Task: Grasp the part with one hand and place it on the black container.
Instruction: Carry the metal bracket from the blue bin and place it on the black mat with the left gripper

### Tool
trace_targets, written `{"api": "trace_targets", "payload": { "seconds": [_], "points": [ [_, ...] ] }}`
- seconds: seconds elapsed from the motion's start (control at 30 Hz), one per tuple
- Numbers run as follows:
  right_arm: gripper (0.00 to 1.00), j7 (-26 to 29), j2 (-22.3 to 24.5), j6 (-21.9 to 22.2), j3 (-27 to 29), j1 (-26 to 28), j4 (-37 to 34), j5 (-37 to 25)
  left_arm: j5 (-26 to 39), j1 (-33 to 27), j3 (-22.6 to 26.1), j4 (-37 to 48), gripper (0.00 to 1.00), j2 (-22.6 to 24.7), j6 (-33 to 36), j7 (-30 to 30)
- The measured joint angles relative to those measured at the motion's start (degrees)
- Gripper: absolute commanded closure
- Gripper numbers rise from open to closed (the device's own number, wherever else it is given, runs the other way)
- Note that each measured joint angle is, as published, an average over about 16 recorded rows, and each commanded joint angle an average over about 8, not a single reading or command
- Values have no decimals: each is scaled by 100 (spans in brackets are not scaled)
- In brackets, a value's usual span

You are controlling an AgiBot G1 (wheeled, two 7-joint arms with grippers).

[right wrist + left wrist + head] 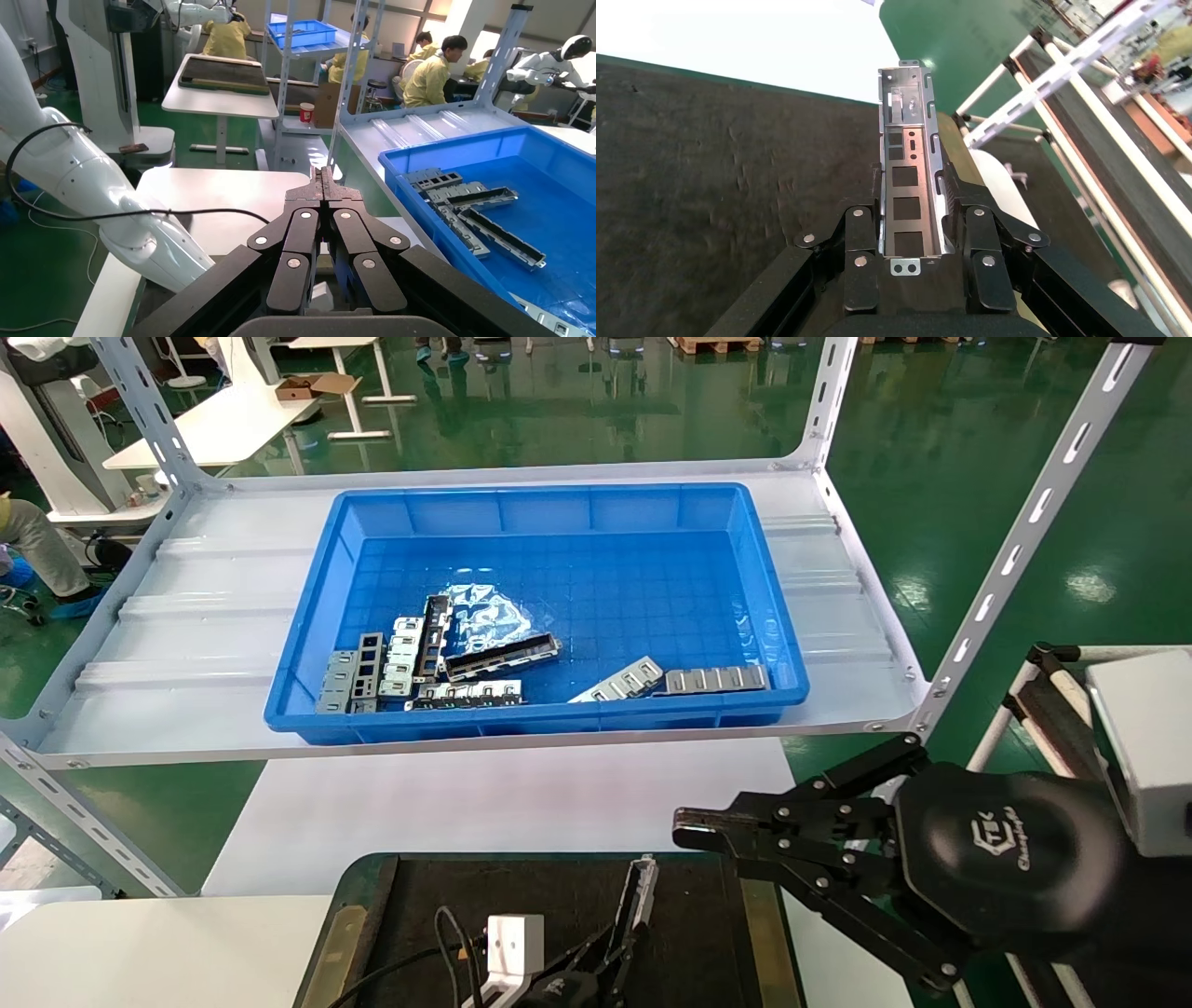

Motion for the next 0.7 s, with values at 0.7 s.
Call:
{"api": "trace_targets", "payload": {
  "seconds": [0.7],
  "points": [
    [100, -1, 1, 1, -2, 1, 0, 2, 60, -159, -193, 854, 100, 786, -392, -168]
  ]
}}
